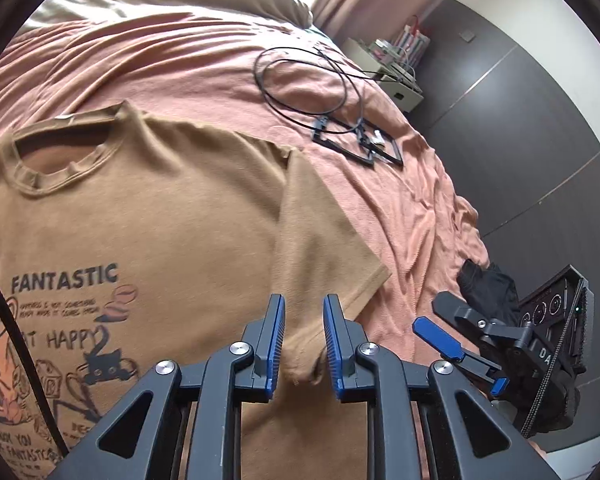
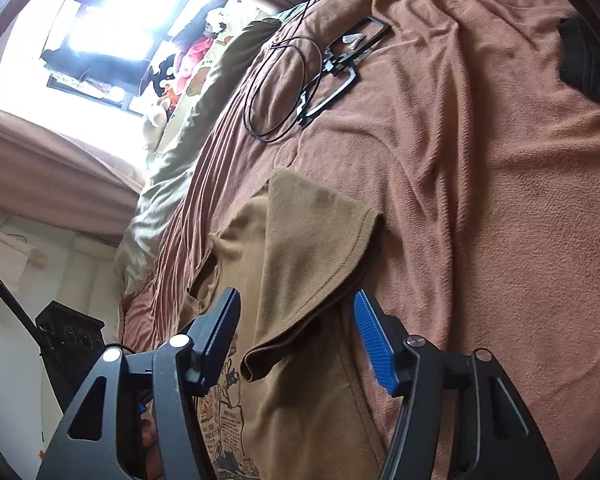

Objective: Fold small clothes
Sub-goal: 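Open both tools to release the folded side onto the shirt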

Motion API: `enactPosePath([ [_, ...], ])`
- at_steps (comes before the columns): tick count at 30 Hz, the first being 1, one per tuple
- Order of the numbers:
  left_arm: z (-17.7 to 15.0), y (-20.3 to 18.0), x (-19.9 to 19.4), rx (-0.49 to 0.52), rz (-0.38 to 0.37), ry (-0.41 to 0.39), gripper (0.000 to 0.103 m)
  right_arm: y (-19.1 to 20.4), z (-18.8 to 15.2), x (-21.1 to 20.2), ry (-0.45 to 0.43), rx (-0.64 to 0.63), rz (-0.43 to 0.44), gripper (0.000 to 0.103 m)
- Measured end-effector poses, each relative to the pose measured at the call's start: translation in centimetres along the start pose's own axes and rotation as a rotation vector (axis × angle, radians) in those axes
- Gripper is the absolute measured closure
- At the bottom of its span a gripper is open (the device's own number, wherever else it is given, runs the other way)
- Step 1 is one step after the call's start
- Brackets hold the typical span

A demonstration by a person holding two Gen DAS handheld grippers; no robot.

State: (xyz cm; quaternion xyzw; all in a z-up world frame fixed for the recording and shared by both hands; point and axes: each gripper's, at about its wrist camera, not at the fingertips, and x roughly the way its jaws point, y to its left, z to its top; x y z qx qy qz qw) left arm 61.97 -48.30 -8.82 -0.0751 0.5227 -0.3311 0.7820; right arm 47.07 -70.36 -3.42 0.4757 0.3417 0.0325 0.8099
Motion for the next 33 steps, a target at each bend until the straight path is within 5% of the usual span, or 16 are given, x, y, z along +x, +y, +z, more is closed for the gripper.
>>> enactPosePath([
  [6,0.9,-3.0,2.5,0.092,0.017,0.033,0.071,-2.1,0.1,-2.6,-0.018,0.027,-0.051,0.066],
  [26,0.9,-11.1,12.3,0.308,0.062,0.2,0.059,-5.0,0.1,-6.7,-0.063,0.149,-0.02,0.066],
  [33,0.8,-11.2,14.7,0.296,0.11,0.205,0.057,-6.0,0.3,-7.3,-0.075,0.197,-0.004,0.066],
])
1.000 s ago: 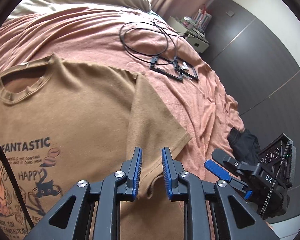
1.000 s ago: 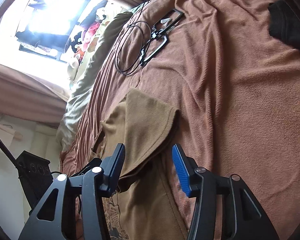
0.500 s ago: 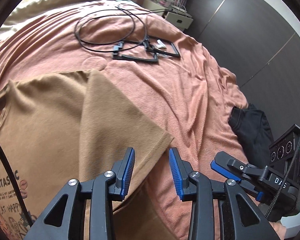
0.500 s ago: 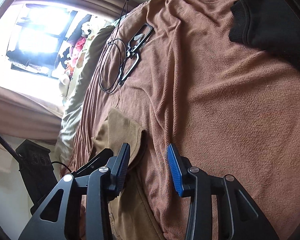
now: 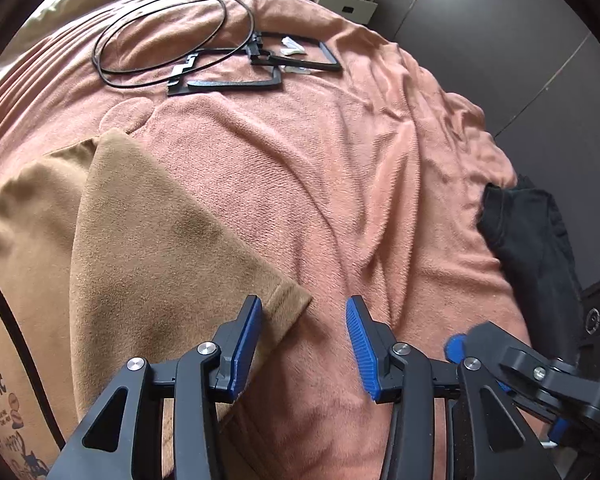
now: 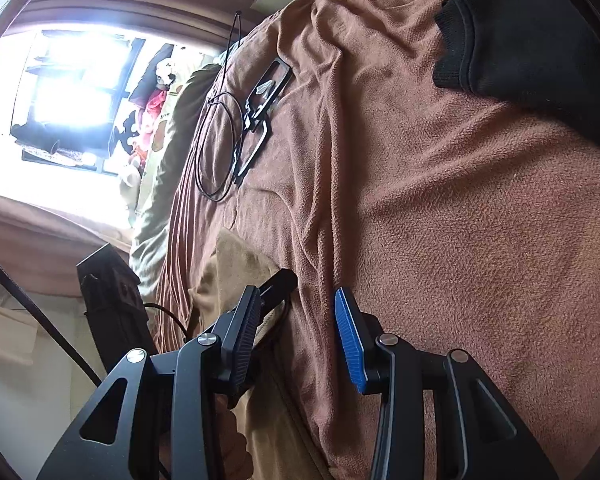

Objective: Fold small clothes
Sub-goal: 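Open both tools to release the folded side onto the shirt, then pinch the folded sleeve edge with the left tool and pull it straight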

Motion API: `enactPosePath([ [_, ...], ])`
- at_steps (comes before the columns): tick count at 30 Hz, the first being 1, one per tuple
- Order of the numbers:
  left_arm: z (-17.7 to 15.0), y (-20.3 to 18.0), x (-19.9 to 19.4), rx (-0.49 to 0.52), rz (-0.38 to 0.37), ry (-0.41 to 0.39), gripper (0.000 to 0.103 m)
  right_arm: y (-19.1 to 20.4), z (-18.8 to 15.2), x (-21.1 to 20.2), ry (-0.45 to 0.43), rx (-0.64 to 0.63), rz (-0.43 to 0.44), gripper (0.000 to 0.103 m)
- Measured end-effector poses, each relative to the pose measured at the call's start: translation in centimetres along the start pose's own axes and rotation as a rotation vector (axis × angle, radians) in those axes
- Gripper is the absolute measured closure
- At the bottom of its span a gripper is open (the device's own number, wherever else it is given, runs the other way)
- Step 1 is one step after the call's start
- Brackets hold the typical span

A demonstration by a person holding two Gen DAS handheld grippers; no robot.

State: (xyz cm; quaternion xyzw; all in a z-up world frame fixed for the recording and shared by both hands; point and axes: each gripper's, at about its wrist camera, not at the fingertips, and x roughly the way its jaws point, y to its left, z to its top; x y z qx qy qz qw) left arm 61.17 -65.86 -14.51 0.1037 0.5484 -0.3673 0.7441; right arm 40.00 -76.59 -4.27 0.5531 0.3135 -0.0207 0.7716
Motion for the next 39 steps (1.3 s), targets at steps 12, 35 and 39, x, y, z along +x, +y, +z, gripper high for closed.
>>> enactPosePath([
  [12,0.5,2.2,0.3,-0.104,-0.006,-0.029,0.098,0.6,-0.2,0.7,0.022,-0.028,0.024,0.066],
  [35,0.2,12.3,-13.4,-0.136,0.096,-0.207,0.099,4.0,-1.4,5.9,0.061,-0.191,0.043,0.066],
  [39,-0.2,14.7,-14.2,-0.168,0.117,-0.222,0.099,4.7,-2.1,6.8,0.075,-0.219,0.034,0.066],
])
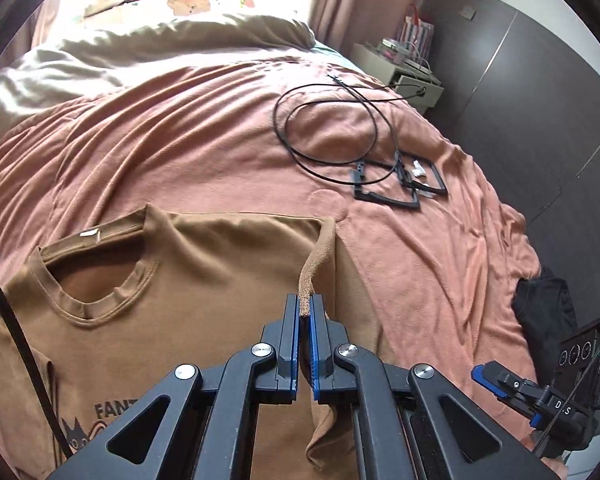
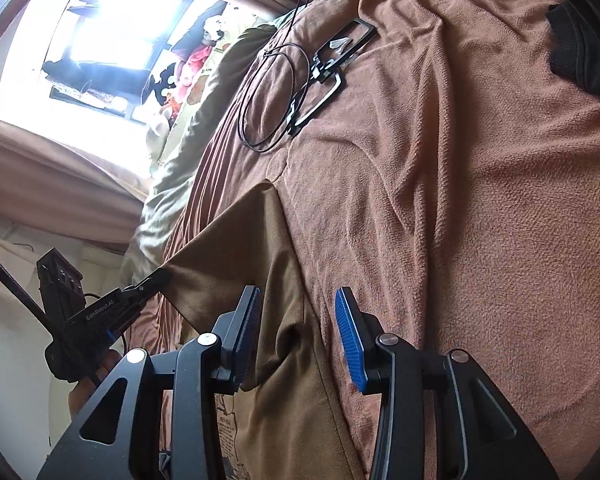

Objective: Fold small clothes
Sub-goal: 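Pinch the folded sleeve edge with the left tool and pull it straight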

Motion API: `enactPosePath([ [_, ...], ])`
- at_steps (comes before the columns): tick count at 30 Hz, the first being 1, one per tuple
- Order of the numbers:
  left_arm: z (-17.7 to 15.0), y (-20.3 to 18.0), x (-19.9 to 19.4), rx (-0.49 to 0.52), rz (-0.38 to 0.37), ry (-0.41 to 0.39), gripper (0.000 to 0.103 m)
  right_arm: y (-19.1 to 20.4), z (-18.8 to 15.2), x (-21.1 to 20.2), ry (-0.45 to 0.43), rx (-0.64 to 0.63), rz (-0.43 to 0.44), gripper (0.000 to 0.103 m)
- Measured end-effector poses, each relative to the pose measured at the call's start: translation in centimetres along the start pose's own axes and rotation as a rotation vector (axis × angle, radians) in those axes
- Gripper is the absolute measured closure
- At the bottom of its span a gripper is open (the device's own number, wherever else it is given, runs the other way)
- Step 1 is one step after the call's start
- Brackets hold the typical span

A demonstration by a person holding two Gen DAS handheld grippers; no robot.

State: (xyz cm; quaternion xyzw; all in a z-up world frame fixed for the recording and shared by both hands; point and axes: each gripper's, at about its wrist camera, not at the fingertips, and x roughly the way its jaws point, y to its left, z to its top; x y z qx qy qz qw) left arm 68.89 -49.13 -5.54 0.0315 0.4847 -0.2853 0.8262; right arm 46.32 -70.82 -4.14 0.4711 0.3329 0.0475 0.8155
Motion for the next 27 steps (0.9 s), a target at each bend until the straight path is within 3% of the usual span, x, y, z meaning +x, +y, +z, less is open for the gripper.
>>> enactPosePath([
  [10,-0.7,4.9,2.5,-0.069,0.049,0.023,0.099,0.6,0.1,1.7,0.02,-0.021,-0.026,0.066],
  [27,-2.7,8.9,6.3,-0.132,0.102,0.095,0.099,1.0,-0.4,3.0,0.039,-0.035,-0.049,0.066],
])
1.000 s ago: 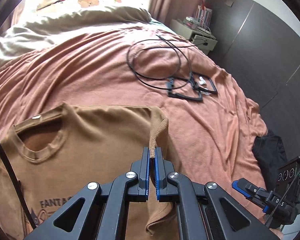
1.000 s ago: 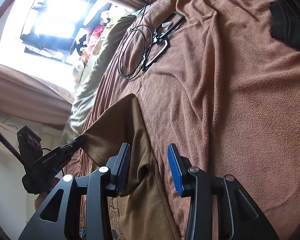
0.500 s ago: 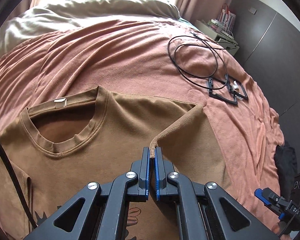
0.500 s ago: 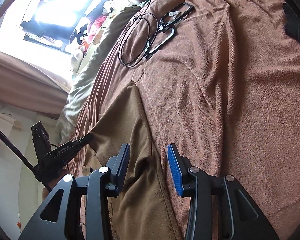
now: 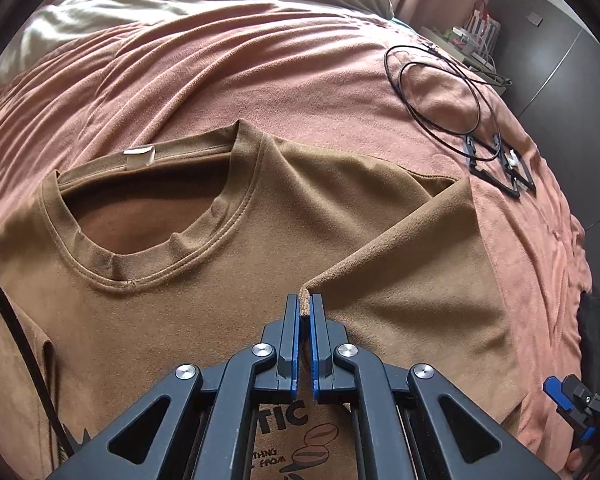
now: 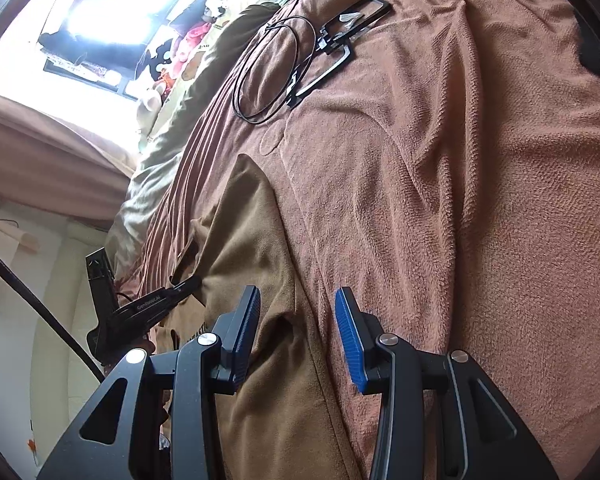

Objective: Fold small clothes

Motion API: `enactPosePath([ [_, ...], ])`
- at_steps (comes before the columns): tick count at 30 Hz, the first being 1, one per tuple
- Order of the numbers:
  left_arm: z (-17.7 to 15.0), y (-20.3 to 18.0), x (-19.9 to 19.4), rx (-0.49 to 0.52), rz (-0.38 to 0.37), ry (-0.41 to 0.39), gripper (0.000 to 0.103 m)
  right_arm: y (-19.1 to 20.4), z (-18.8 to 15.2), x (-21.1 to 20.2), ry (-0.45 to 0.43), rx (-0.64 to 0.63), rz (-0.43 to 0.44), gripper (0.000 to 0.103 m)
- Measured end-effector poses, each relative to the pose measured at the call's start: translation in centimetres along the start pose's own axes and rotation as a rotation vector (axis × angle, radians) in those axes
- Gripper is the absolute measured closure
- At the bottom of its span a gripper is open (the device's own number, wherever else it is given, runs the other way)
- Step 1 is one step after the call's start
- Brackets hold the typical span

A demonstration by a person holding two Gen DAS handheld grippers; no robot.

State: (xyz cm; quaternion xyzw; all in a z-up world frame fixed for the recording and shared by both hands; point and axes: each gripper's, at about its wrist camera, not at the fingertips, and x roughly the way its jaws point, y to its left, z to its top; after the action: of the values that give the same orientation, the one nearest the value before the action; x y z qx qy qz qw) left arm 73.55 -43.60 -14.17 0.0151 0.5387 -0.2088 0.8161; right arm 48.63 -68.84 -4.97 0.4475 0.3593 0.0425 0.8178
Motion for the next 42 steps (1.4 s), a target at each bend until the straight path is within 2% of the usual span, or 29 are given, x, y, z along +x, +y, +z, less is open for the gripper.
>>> enactPosePath([
  [7,-0.1,0.8,-0.2,-0.018,0.016,-0.01,0.099,0.0,0.0,-0.2,-0.004,0.002,-0.004,0.066],
  [14,-0.3,1.2,1.1,-0.045,0.03,0.041,0.099,-0.3,0.0,-0.5,-0.004,0.011,0.003,0.066],
  [18,-0.1,1.0,0.5,-0.052,0.032,0.041,0.092,-0.4,0.0,-1.0,-0.017,0.014,0.002,0.066],
  [19,0.0,0.7,0.2,-0.043,0.036,0.034,0.087,-0.4,0.0,-1.2,-0.022,0.01,-0.002,0.066],
  [20,0.1,0.2,-0.2,-0.028,0.044,0.022,0.079,-0.4,0.0,-1.3,-0.027,0.005,-0.007,0.064],
  [22,0.4,-0.9,-0.9,0.01,0.055,-0.008,0.073,-0.5,0.1,-1.7,-0.037,-0.002,-0.016,0.063],
  [32,2.2,-7.8,-0.4,0.121,-0.044,-0.059,0.073,-1.7,0.7,-3.8,-0.08,0.011,-0.02,0.063],
  [42,4.0,-12.9,2.8,0.177,-0.078,-0.063,0.073,-3.2,0.9,-5.7,-0.103,0.047,-0.016,0.063],
])
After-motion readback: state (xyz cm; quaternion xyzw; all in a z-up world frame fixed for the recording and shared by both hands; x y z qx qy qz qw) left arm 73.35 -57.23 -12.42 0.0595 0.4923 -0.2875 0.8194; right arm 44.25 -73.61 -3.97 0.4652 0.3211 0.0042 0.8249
